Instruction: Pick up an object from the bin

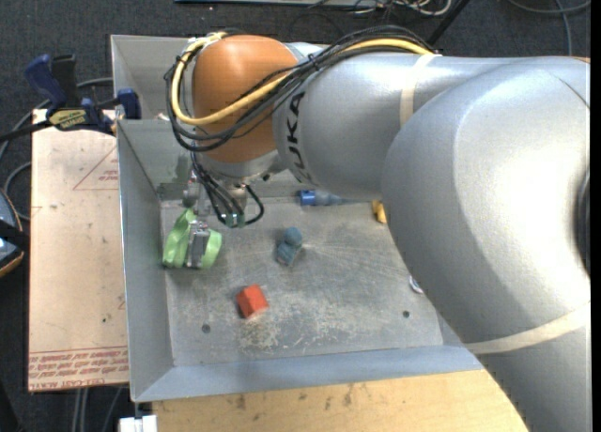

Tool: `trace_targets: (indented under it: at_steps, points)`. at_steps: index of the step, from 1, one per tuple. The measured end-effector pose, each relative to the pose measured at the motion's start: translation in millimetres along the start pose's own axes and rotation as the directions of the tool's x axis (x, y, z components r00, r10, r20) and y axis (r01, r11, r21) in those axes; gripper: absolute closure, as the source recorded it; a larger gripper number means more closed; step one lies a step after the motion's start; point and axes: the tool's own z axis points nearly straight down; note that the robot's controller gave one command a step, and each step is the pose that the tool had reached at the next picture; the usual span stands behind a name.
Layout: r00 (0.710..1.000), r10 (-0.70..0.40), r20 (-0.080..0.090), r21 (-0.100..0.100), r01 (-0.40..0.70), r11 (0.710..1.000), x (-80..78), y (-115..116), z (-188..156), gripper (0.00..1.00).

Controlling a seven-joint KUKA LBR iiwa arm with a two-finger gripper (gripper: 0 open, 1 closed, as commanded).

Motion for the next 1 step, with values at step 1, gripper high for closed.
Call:
trace_targets:
  at_steps: [1]
  points:
    - [0.991, -0.136, 0.018, -0.003, 0.136, 0.991, -6.0, -2.9, 39.7, 0.00]
